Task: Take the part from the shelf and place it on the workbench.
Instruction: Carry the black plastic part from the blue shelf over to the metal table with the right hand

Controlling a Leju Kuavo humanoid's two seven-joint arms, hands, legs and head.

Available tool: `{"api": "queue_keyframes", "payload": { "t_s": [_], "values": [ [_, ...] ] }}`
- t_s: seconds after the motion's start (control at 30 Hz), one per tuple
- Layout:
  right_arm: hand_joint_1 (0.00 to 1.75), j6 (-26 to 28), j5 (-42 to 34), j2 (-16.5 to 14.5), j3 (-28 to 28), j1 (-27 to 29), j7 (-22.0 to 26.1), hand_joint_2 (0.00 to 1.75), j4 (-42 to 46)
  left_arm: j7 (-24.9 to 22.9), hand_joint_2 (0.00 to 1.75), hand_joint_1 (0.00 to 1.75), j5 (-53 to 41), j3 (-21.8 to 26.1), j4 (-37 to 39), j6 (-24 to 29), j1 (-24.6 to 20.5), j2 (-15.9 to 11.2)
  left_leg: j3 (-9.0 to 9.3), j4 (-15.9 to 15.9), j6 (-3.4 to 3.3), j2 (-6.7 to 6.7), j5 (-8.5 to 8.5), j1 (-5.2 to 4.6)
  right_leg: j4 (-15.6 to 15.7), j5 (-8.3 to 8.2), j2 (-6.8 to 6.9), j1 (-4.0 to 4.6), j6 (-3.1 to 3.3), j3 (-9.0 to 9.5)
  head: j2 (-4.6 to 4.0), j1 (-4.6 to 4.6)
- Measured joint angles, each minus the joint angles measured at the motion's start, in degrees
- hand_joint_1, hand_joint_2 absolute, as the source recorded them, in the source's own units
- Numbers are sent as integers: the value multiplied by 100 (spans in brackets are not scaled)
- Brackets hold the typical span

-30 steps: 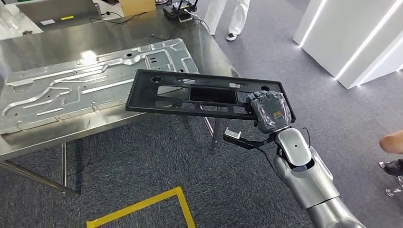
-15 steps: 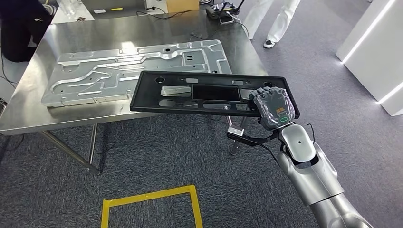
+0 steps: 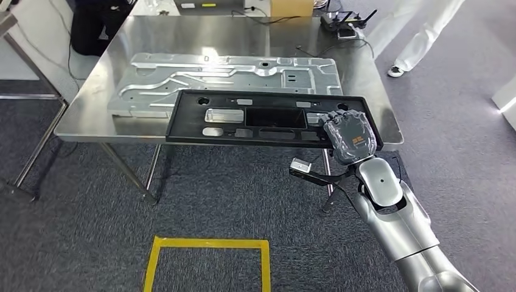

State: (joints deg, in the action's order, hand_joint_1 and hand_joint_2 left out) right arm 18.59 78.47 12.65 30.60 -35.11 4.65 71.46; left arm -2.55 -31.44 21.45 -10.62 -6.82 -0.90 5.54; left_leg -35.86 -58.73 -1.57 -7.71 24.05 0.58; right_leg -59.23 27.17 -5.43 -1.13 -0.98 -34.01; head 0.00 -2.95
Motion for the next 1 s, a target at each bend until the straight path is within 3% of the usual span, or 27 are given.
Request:
{"api": "queue_keyframes", "payload": {
  "t_s": [0.07,0.1,0.13,0.2,0.27,0.3,0.33,0.43,0.5,0.6,0.77,0.93,1.0],
  "values": [
    [175,19,153,11,0,0,-103,175,2,-11,175,0,-21,4,0,2,13,-4,-39,13,77,-116,-20,25,46,-19,143,0,42,22,0,5],
    [175,35,266,14,0,-5,-184,175,3,-20,175,0,-33,8,0,3,20,-3,-61,-31,102,-35,14,12,81,-31,217,-14,83,51,0,1],
    [175,60,375,16,0,-11,-264,175,3,-30,175,0,-42,11,0,5,24,-3,-121,-167,124,127,104,-3,118,-46,293,-30,120,82,0,-10],
    [175,110,509,29,-1,-15,-371,175,3,-47,175,0,-49,16,0,11,21,1,-406,-787,161,558,440,-13,156,-53,430,-26,170,119,0,-29],
    [175,134,551,44,-2,-9,-399,175,-3,-56,175,0,-51,20,0,15,11,1,-763,-1499,199,724,718,12,153,-41,562,-10,174,122,0,-33],
    [175,135,560,49,-2,0,-399,175,-6,-57,175,0,-51,23,0,16,7,1,-833,-1630,211,740,718,19,152,-31,618,-7,168,126,0,-33],
    [175,137,564,52,-2,9,-404,175,-9,-58,175,0,-51,27,0,15,7,0,-769,-1514,214,743,602,21,150,-21,665,-7,156,135,0,-33],
    [175,143,566,56,-13,15,-452,175,-8,-66,175,0,-53,45,0,16,18,-3,-138,-349,165,779,99,6,132,24,759,4,93,172,0,-34],
    [175,143,566,58,-30,13,-482,175,-10,-72,175,0,-58,55,0,15,24,2,70,40,135,799,23,-5,107,46,784,38,73,171,0,-31],
    [175,138,570,61,-42,27,-486,175,-15,-80,175,0,-75,59,0,11,29,14,79,57,137,794,13,-11,101,41,784,58,116,168,0,-29],
    [175,110,615,62,-68,31,-472,175,-14,-85,175,0,-104,72,0,2,19,15,76,47,70,798,39,-41,142,28,784,36,97,185,0,-29],
    [175,80,638,62,-70,32,-465,175,-14,-76,175,0,-116,101,0,-2,16,17,63,32,39,803,42,-56,165,7,783,22,3,187,0,-28],
    [175,77,643,62,-70,31,-464,175,-11,-75,175,0,-124,108,0,-2,16,14,51,19,-19,797,61,-78,201,-5,791,-5,-81,197,0,-30]
  ]
}}
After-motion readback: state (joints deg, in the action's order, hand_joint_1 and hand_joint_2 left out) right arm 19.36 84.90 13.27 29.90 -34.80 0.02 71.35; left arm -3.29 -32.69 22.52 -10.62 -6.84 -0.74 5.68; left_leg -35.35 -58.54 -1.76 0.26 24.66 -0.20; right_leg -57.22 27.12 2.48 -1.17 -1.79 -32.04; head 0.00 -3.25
